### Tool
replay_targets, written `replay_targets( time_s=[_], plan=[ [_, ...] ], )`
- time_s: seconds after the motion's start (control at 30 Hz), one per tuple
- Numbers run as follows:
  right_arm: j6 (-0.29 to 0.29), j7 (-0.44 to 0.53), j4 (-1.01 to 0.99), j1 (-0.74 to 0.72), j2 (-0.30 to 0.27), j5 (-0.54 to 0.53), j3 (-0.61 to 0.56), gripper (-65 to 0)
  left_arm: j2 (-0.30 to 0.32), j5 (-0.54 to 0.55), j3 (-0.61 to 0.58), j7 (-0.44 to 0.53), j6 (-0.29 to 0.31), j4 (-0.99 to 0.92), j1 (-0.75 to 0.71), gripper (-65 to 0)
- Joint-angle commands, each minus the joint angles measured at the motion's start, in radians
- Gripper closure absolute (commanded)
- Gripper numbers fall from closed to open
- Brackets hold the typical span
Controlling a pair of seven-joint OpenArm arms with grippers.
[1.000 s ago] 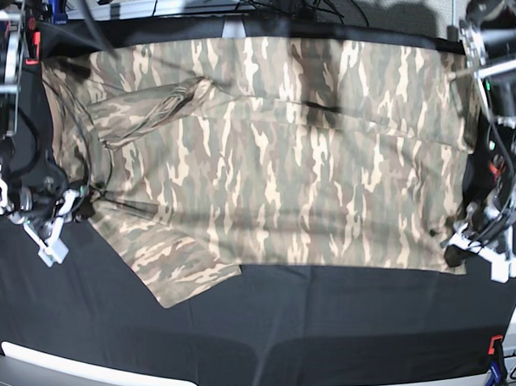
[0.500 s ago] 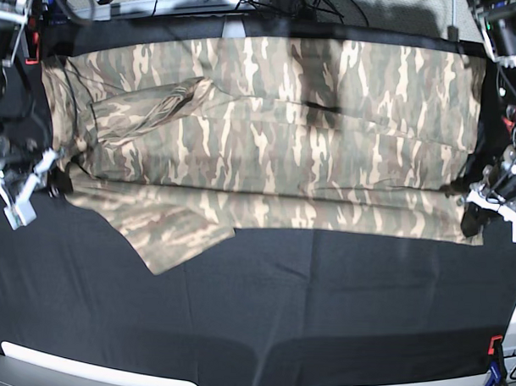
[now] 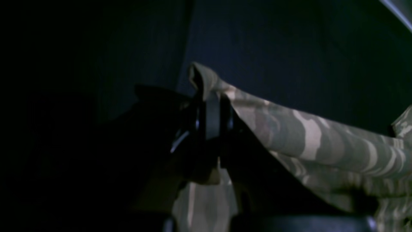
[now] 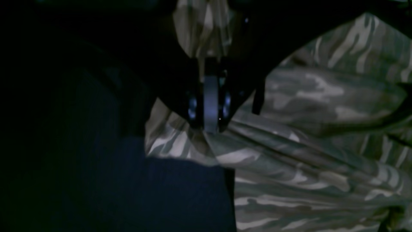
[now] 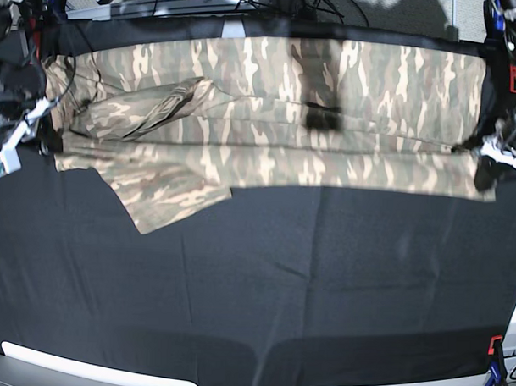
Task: Layout the t-shirt on the table in an organized manner, then fold the t-shirt properly
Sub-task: 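Fold the hem over toward the collar edge with both grippers, then grasp the folded shirt's end near the right gripper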
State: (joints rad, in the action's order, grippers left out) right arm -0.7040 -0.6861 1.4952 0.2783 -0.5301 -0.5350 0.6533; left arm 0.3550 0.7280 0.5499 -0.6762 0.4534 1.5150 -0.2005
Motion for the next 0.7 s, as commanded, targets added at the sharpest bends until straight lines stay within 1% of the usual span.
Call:
replay_targets(
  time_s=[0.0, 0.1, 0.13, 0.2, 0.23, 0.27, 0.3, 0.37, 0.4, 0.43, 0.47, 0.57, 0.67],
  plan=[
    [0.006, 0.013, 0.017, 0.000, -0.023, 0.000, 0.020, 0.0, 0.023, 0.005, 0.012, 0.036, -0.007, 0.019, -0.001, 0.0],
    [0.006, 0.011, 0.017, 0.023, -0.021, 0.000, 0.021, 0.0, 0.023, -0.006, 0.012, 0.031, -0.005, 0.019, -0.017, 0.0],
    [0.006, -0.004, 0.017, 0.023, -0.021, 0.001, 0.021, 0.0, 0.022, -0.021, 0.012, 0.026, -0.005, 0.019, -0.019, 0.0],
    [0.006, -0.069, 0.017, 0.021, -0.021, 0.003, 0.021, 0.0, 0.023, -0.050, 0.012, 0.000, -0.005, 0.019, -0.019, 0.0],
    [0.006, -0.105, 0.017, 0.021, -0.021, 0.003, 0.021, -1.6, 0.023, -0.067, 0.012, -0.015, -0.005, 0.019, -0.019, 0.0],
    [0.006, -0.122, 0.017, 0.021, -0.021, 0.002, 0.021, -7.7, 0.023, -0.082, 0.012, -0.029, -0.005, 0.019, -0.019, 0.0],
    [0.006, -0.128, 0.017, 0.021, -0.021, -0.001, 0.021, -14.4, 0.023, -0.089, 0.012, -0.042, -0.004, 0.019, -0.019, -3.1],
    [0.006, -0.126, 0.017, 0.021, -0.021, -0.002, 0.021, -25.8, 0.023, -0.106, 0.012, -0.054, -0.004, 0.019, -0.019, -21.5],
    [0.006, -0.125, 0.017, 0.017, -0.022, -0.013, 0.021, -29.3, 0.027, -0.108, 0.012, -0.055, -0.004, 0.019, -0.019, -29.2],
    [0.006, -0.127, 0.017, 0.015, -0.023, -0.028, 0.021, -30.7, 0.031, -0.108, 0.012, -0.057, -0.004, 0.019, -0.018, -34.6],
    [0.006, -0.127, 0.017, 0.015, -0.027, -0.050, 0.021, -30.7, 0.037, -0.108, 0.012, -0.057, -0.002, 0.023, -0.018, -37.1],
    [0.006, -0.127, 0.017, -0.002, -0.038, -0.118, 0.021, -30.7, 0.059, -0.106, 0.012, -0.056, 0.010, 0.040, -0.018, -37.3],
    [0.006, -0.132, 0.017, -0.069, -0.029, -0.139, 0.010, -30.7, 0.066, -0.106, 0.012, -0.030, 0.010, 0.087, -0.015, -37.2]
  ],
)
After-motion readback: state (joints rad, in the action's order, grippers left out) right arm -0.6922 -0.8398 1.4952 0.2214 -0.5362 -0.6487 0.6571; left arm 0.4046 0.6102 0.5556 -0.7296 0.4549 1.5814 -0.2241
